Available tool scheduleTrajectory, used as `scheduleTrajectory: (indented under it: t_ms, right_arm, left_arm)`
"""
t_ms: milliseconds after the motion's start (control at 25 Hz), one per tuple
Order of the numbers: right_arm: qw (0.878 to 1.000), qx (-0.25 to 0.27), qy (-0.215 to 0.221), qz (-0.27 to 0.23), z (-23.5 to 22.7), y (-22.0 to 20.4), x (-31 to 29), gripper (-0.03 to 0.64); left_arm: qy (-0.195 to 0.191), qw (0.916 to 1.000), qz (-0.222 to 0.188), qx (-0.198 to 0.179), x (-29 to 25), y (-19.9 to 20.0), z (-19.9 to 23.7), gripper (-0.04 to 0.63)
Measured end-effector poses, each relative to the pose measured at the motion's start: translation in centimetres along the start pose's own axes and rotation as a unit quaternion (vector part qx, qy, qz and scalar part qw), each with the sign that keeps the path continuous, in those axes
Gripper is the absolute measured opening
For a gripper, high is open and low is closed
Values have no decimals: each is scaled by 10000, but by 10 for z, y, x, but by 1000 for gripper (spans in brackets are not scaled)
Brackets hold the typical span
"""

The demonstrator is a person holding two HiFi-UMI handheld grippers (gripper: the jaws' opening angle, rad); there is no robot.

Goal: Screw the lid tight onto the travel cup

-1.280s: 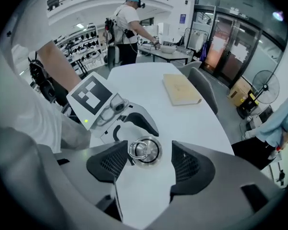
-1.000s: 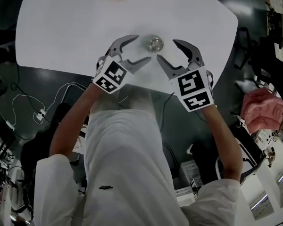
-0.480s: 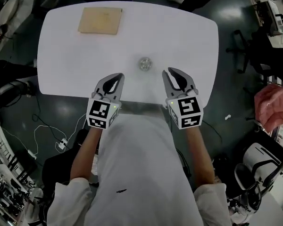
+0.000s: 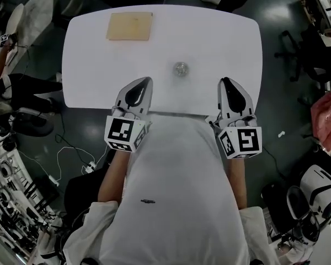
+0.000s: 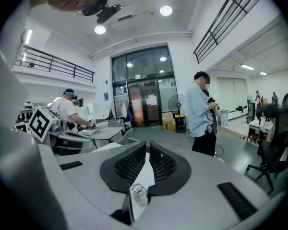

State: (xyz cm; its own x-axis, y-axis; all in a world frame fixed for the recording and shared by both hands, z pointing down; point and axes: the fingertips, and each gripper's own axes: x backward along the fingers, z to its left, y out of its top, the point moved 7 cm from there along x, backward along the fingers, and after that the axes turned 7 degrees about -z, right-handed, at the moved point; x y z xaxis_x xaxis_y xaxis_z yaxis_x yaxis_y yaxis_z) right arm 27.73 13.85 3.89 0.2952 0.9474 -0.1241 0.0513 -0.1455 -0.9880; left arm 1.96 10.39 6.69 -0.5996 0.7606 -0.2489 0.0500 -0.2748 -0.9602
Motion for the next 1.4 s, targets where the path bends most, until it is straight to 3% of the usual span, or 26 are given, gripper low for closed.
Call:
scheduleTrajectory:
  t_ms: [240, 400, 520, 800, 1400]
  right_arm:
    - [9991, 306, -100, -265, -4, 3, 16, 9]
    - [9983, 478, -303, -122, -11, -9, 16, 5]
    - [9996, 171, -90, -207, -6, -16, 15, 5]
    - [9993, 92, 329, -152, 9, -19, 1, 5]
    - [9985, 330, 430, 44, 32, -14, -6, 5]
  left_arm:
    - [66, 9992, -391, -29, 18, 17, 2, 3]
    - [126, 9989, -462, 6, 22, 18, 2, 3]
    - [148, 9985, -521, 2, 23, 18, 0, 3]
    - [153, 9976, -671, -77, 22, 25, -3, 3]
    - [77, 9978, -654, -77, 35, 23, 2, 3]
